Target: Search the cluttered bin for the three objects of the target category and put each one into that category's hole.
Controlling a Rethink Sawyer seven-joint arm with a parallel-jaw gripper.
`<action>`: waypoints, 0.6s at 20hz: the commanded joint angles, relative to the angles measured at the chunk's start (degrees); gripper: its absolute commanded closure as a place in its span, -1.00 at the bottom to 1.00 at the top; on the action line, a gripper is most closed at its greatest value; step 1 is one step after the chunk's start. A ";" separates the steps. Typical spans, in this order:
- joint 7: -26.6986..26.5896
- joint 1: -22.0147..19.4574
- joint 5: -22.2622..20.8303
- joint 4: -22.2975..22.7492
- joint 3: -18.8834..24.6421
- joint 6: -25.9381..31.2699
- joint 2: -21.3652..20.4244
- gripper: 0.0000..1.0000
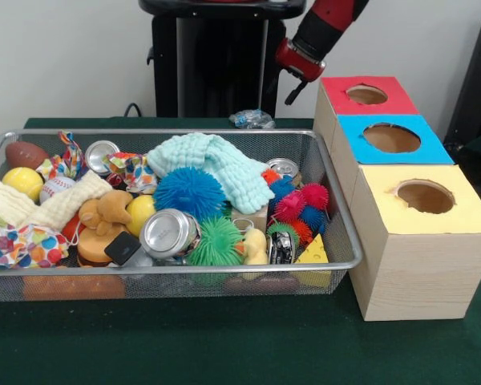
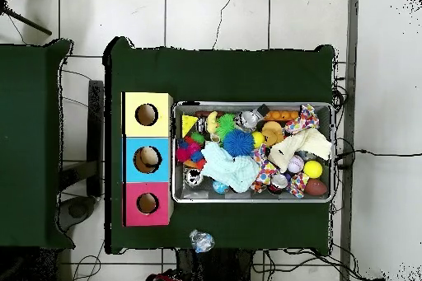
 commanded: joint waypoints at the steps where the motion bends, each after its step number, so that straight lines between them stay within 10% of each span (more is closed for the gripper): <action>1: 14.23 0.46 7.16 -6.08 2.69 4.73 3.79 -1.00; 12: 14.59 -0.09 7.57 -8.84 3.28 2.24 7.68 -1.00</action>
